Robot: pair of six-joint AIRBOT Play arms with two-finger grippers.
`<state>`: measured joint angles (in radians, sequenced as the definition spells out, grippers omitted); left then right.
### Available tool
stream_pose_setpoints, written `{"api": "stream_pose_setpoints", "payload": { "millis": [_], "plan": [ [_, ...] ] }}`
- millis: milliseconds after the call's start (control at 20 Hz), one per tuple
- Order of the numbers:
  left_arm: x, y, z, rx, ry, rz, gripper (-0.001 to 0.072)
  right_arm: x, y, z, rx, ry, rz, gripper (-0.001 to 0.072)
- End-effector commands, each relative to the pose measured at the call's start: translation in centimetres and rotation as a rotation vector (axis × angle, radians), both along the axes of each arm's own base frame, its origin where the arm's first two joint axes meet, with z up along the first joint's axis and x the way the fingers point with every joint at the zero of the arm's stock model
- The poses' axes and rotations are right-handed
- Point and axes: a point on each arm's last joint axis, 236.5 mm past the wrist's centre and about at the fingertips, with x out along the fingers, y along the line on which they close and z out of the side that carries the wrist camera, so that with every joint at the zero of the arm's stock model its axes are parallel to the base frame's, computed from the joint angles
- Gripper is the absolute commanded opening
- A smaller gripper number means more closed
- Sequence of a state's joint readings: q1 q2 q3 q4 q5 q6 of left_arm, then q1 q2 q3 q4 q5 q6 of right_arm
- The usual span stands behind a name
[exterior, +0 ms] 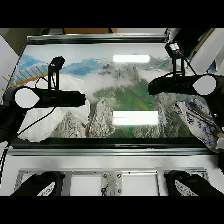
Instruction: Fold the clothes and pants, and hang the long-sleeved shirts on hangers.
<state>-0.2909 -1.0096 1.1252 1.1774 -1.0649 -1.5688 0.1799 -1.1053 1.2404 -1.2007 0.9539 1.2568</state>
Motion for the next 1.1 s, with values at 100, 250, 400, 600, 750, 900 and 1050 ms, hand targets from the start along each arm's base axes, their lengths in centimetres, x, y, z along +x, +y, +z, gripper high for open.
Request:
{"api": "stream_pose_setpoints", "payload": {
  "millis": [100, 250, 400, 600, 750, 900, 1050],
  "plan": [
    [0.0, 0.0, 0.0, 0.001, -0.001, -0.001, 0.0015, 0.0, 0.0, -0.1, 0.000, 0.002, 0.000, 0.0013],
    [0.0, 0.0, 0.1, -0.002, -0.003, 0.000, 0.0015, 0.0, 0.0, -0.1, 0.000, 0.002, 0.000, 0.0013],
    [0.7, 0.7, 0.1, 0.035, -0.040, -0.002, 0.0539, 0.0, 0.0, -0.1, 0.000, 0.002, 0.000, 0.0014],
    [4.8, 12.7, 0.8, 0.372, -0.122, 0.222, 0.0688, 0.0, 0.0, -0.1, 0.000, 0.002, 0.000, 0.0013],
    [5.1, 22.7, -1.6, 0.533, -0.002, 0.413, 0.0688, 0.0, 0.0, -0.1, 0.000, 0.002, 0.000, 0.0013],
    [4.4, 28.4, -7.5, 0.511, 0.206, 0.566, 0.0688, 0.0, 0.0, -0.1, 0.000, 0.002, 0.000, 0.0013],
    [3.5, 30.6, -14.8, 0.518, 0.341, 0.580, 0.0688, 0.0, 0.0, -0.1, 0.000, 0.002, 0.000, 0.0014]
  ]
}}
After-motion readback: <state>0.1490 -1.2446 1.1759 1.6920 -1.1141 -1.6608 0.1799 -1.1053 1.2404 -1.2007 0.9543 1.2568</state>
